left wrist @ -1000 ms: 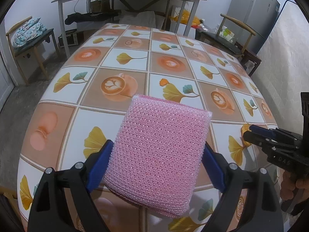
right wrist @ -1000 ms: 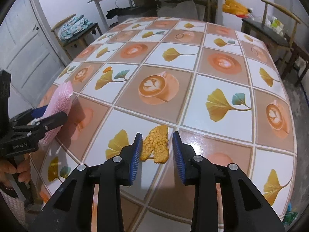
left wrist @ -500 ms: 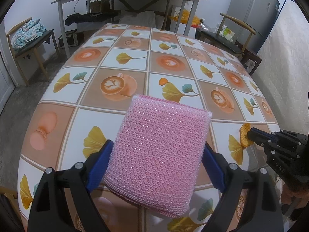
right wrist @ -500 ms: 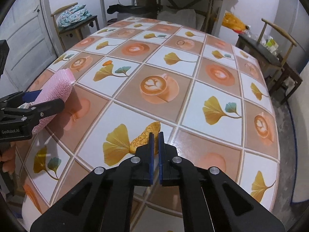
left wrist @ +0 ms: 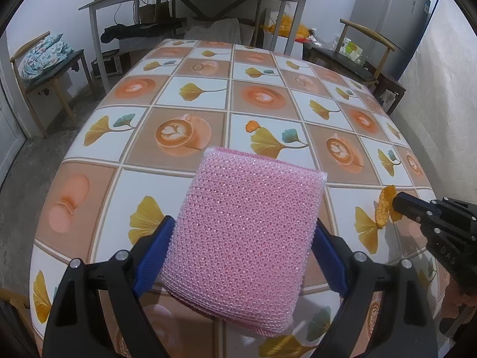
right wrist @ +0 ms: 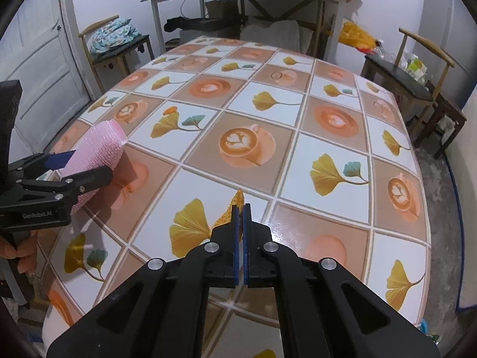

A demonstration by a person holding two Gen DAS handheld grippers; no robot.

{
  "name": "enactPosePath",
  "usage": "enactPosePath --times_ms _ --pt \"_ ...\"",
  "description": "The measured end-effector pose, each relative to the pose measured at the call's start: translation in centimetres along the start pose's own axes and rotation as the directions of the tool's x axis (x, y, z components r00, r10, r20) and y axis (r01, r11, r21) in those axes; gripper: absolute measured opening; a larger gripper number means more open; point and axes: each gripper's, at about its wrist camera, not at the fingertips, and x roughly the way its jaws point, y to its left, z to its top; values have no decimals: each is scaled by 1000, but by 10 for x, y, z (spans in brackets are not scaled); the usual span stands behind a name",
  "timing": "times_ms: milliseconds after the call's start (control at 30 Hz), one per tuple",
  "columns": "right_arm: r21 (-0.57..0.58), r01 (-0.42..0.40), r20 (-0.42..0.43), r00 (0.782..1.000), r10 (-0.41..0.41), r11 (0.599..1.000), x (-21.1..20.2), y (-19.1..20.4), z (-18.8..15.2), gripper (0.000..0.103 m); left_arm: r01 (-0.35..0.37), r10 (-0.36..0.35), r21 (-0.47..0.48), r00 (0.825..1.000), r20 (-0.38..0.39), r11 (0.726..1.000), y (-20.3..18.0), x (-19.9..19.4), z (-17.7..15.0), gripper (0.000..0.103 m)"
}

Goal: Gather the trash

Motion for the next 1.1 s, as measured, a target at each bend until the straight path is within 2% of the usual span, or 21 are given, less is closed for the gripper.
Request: enactPosePath --times_ms 600,1100 --pt "33 -17 45 999 15 999 -18 -7 4 0 -34 31 51 997 65 998 -10 -22 5 86" --pt "87 -30 148 989 17 996 -71 -30 -6 0 -68 52 113 988 146 991 -42 -67 10 86"
